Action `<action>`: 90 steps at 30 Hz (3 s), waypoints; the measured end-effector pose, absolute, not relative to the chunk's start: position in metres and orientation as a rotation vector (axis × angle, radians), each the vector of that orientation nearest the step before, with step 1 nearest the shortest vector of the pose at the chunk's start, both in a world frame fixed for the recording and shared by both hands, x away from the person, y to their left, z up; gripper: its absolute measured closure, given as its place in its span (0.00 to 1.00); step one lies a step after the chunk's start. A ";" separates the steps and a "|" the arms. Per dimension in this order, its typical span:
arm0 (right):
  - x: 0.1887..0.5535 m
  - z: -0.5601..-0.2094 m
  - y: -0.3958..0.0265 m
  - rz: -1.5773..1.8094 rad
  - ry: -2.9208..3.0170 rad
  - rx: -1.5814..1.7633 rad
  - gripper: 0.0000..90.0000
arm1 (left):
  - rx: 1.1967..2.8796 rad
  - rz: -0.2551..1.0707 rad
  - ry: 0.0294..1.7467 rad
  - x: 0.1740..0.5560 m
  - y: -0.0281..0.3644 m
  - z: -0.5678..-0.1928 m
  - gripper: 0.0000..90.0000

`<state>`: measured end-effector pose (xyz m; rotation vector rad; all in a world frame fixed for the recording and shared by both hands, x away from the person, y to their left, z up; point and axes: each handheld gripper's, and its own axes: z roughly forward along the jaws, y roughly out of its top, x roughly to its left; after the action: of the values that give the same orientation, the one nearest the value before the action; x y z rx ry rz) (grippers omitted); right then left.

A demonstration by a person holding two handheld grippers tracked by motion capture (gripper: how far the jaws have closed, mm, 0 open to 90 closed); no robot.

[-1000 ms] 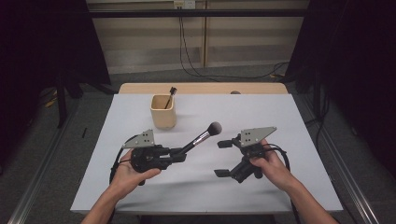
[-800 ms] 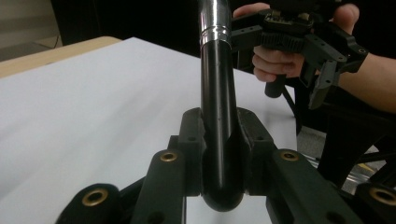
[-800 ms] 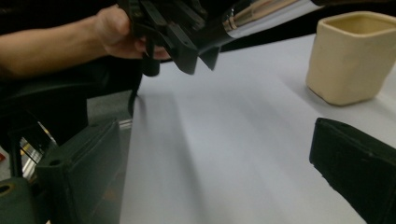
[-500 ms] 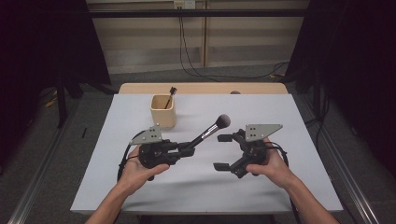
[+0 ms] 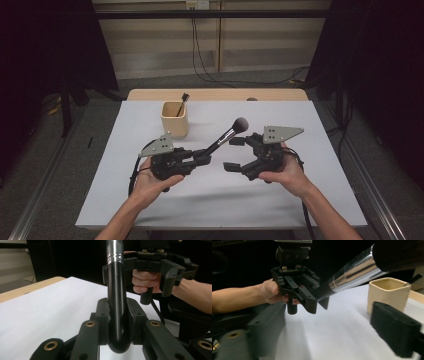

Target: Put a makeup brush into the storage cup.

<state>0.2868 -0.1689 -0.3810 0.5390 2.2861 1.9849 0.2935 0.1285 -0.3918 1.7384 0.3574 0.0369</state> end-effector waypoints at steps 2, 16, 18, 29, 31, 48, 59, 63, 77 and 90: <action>0.289 -0.382 -0.166 1.990 2.275 0.546 0.24 | 1.740 0.042 0.359 0.293 0.128 -0.393 0.83; 0.294 -0.383 -0.169 2.064 2.228 0.584 0.62 | 1.766 0.012 0.331 0.291 0.120 -0.403 0.83; 0.295 -0.383 -0.169 2.078 2.224 0.591 0.64 | 1.766 0.016 0.328 0.291 0.120 -0.403 0.83; 0.297 -0.383 -0.171 2.159 2.207 0.642 0.70 | 1.779 0.010 0.319 0.290 0.118 -0.406 0.83; 0.297 -0.385 -0.171 2.166 2.206 0.658 0.72 | 1.794 0.000 0.315 0.291 0.117 -0.408 0.83; 0.295 -0.384 -0.168 2.178 2.236 0.669 0.79 | 1.817 0.009 0.329 0.291 0.112 -0.413 0.76; 0.297 -0.381 -0.177 2.119 2.193 0.723 0.79 | 1.814 0.060 0.379 0.291 0.117 -0.412 0.47; 0.297 -0.379 -0.181 2.098 2.195 0.736 0.79 | 1.814 0.079 0.395 0.290 0.119 -0.411 0.32; 0.298 -0.374 -0.192 1.995 2.258 0.749 0.79 | 1.775 0.116 0.504 0.296 0.130 -0.406 0.02; 0.304 -0.365 -0.191 1.796 2.427 0.730 0.79 | 1.823 0.114 0.462 0.295 0.123 -0.407 0.02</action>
<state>0.3036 -0.1911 -0.3647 0.7304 2.4270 1.7965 0.2950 0.1227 -0.4072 1.8225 0.4621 0.1137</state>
